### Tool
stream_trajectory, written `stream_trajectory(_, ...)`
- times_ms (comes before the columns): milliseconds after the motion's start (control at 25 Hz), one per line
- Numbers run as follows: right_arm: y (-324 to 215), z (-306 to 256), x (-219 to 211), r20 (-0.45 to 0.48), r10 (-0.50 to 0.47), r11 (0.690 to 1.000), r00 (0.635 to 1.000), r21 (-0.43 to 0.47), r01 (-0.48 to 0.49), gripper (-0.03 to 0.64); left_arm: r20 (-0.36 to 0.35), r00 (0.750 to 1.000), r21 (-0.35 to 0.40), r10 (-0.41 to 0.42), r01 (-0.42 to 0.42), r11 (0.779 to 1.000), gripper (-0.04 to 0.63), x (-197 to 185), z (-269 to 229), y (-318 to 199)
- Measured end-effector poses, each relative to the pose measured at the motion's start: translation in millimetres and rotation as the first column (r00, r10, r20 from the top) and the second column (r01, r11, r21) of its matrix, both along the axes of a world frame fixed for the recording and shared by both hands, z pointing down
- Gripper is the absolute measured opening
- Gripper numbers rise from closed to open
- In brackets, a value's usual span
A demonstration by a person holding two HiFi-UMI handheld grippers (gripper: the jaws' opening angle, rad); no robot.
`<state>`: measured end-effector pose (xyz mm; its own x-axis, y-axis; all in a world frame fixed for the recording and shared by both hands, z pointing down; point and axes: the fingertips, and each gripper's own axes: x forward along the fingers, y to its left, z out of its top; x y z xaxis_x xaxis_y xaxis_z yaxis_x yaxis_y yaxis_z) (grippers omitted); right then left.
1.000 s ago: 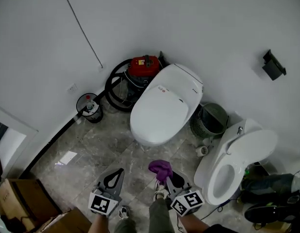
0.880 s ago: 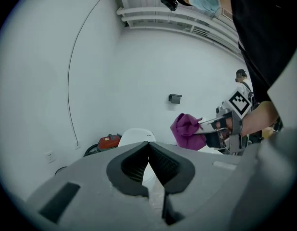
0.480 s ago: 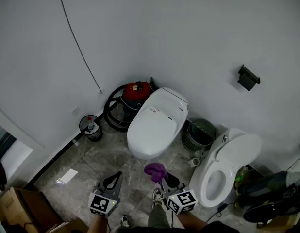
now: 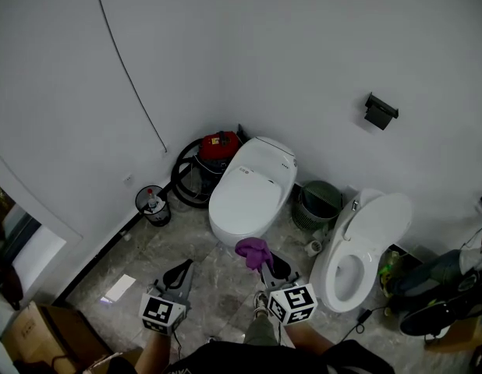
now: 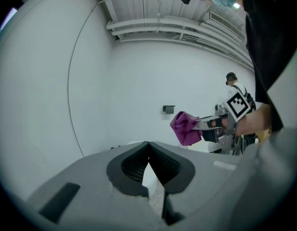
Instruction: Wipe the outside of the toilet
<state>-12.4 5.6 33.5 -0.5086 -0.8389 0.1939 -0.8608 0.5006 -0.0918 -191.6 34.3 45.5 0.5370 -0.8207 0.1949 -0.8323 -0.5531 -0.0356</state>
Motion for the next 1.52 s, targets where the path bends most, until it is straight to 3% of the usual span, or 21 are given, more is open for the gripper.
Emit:
stream_trajectory(680,58,-14,1,0.021,0.051,0.999,0.998,-0.021,-0.051,0.04,0.018,1.0,0.027,0.002,-0.002,1.0,0.005,-25,-31,61)
stream_trajectory(1520,53,-8,-15,0.016,0.054,0.998,0.998,-0.027,-0.054,0.04,0.009,1.0,0.03,-0.022,0.022,0.999,0.005,-36,-26,66)
